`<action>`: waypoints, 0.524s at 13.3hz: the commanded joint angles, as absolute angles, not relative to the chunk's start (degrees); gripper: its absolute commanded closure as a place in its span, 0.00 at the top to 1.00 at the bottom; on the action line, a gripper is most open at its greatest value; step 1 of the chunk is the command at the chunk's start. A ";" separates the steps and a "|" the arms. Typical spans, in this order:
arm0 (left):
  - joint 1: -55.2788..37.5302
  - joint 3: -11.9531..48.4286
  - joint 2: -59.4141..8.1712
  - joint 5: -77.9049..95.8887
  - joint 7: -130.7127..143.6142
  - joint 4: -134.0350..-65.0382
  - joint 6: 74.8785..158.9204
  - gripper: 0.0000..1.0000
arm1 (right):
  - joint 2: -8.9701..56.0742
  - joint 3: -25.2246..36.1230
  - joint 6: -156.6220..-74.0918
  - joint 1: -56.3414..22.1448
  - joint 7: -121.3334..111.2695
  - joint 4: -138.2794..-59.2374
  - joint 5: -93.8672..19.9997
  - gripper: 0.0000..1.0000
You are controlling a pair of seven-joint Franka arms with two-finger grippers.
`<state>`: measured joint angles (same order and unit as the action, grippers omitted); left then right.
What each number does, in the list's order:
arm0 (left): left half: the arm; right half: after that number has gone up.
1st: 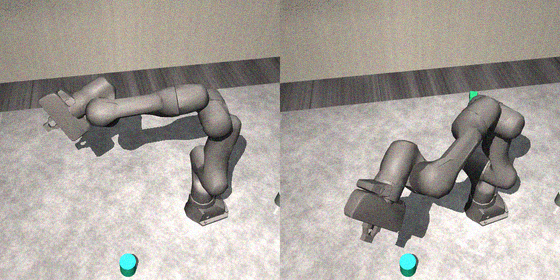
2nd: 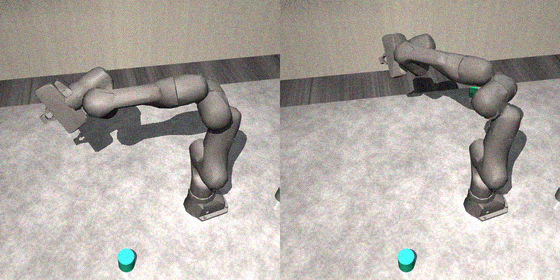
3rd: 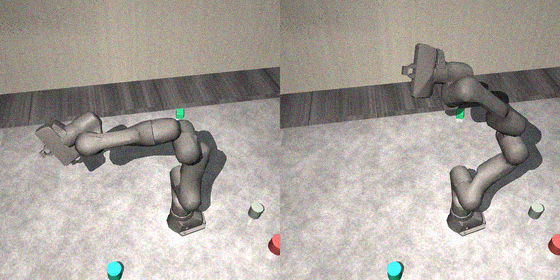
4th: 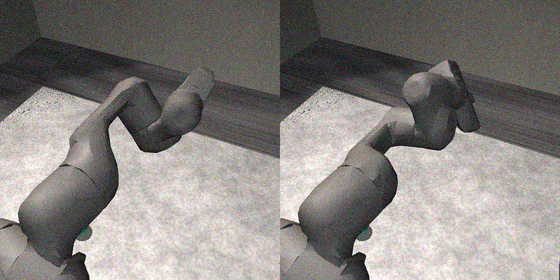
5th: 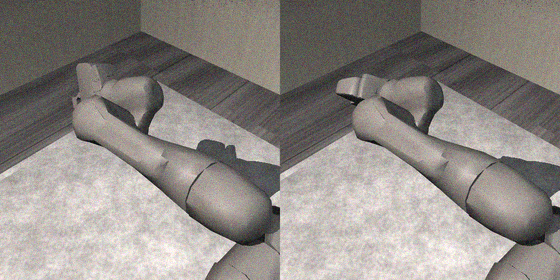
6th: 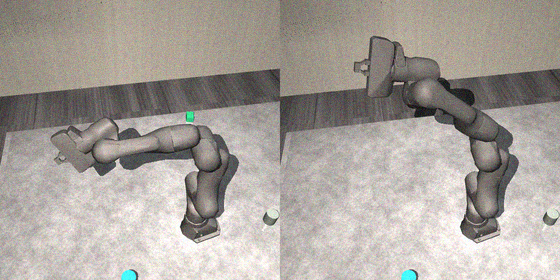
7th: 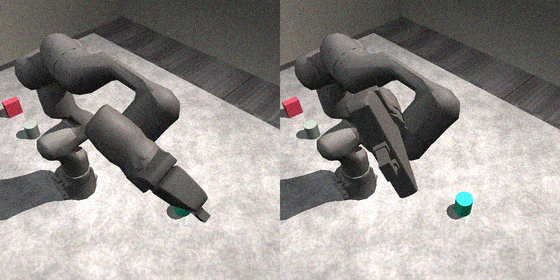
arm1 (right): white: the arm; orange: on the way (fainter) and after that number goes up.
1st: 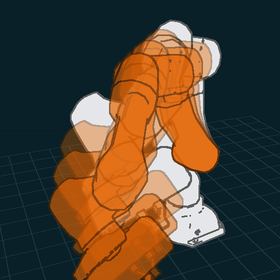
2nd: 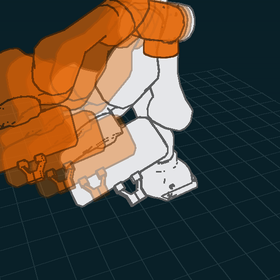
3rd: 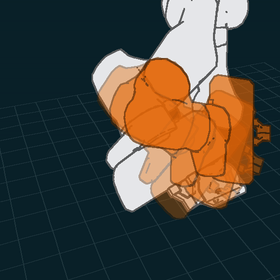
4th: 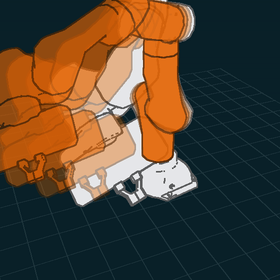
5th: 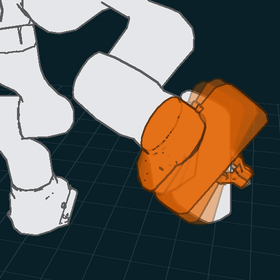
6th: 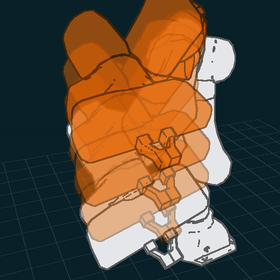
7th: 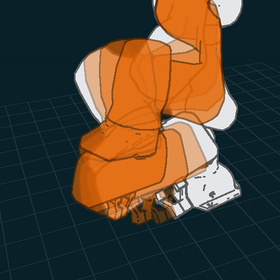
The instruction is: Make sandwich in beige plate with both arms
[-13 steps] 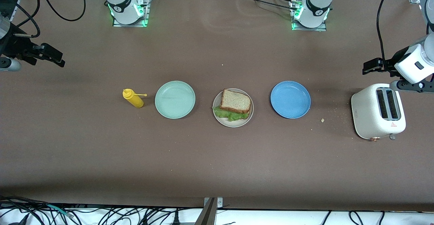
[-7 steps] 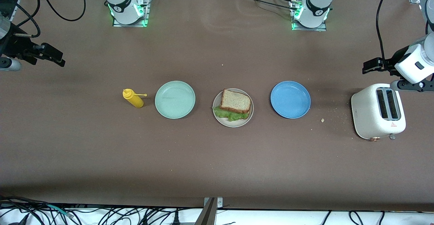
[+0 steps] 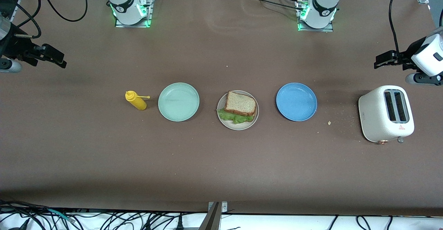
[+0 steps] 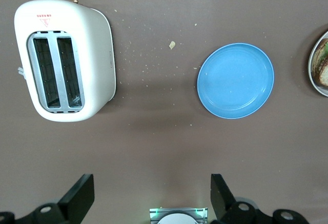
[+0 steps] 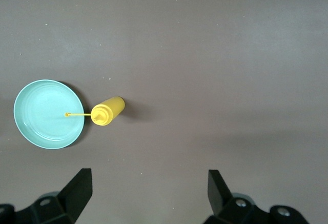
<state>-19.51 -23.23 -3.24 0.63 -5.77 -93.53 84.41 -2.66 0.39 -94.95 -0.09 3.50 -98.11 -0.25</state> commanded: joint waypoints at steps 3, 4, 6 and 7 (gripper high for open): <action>-15.94 -19.88 -1.76 -0.71 -4.40 -91.32 84.11 1.00 | -2.46 0.35 -93.60 0.26 3.25 -96.94 -1.41 1.00; -12.52 -16.12 -1.58 -0.79 -4.31 -91.32 84.20 1.00 | -2.46 0.35 -93.60 0.26 3.25 -96.94 -1.41 1.00; -9.77 -13.37 -0.88 -0.70 -4.22 -91.32 84.29 1.00 | -2.46 0.35 -93.69 0.26 3.25 -96.94 -1.41 1.00; -7.58 -10.49 0.08 -0.53 -4.13 -91.32 84.20 1.00 | -2.46 0.26 -93.69 0.26 3.25 -96.94 -1.41 1.00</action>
